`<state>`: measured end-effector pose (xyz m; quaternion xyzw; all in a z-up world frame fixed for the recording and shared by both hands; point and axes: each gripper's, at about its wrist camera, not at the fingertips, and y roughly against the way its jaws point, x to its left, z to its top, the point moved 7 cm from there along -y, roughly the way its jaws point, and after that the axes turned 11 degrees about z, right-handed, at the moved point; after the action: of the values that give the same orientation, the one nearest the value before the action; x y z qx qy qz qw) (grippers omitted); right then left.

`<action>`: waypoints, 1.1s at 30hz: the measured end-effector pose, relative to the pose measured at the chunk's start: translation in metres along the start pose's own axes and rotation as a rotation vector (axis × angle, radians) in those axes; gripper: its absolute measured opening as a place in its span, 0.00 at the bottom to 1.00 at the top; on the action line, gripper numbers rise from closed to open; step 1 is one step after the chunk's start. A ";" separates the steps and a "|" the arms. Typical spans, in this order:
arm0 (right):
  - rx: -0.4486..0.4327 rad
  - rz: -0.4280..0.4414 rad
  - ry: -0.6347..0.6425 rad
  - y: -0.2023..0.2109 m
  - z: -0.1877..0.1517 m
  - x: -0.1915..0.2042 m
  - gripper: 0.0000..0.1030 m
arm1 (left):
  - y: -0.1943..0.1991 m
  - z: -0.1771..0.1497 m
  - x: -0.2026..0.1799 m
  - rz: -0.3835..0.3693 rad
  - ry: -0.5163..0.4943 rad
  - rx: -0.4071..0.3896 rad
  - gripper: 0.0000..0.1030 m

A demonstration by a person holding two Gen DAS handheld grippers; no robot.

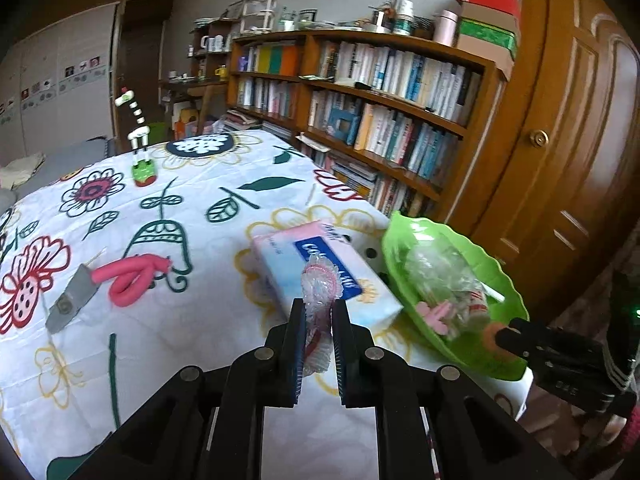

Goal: Organize soft objects
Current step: 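Carry the hair tie in the left tool and sponge in the right to the green plate, then open the left tool to drop the hair tie in the plate while the right releases the sponge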

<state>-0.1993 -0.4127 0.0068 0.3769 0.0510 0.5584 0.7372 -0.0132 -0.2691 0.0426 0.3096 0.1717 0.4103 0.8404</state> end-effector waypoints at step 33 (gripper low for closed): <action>-0.101 -0.020 -0.021 0.025 0.011 -0.031 0.46 | -0.022 -0.007 -0.136 -0.287 -0.221 0.081 0.13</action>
<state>-0.2245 -0.4424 0.0191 0.3446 0.0187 0.5489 0.7613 -0.0867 -0.3849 0.0275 0.3588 0.1373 0.2423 0.8909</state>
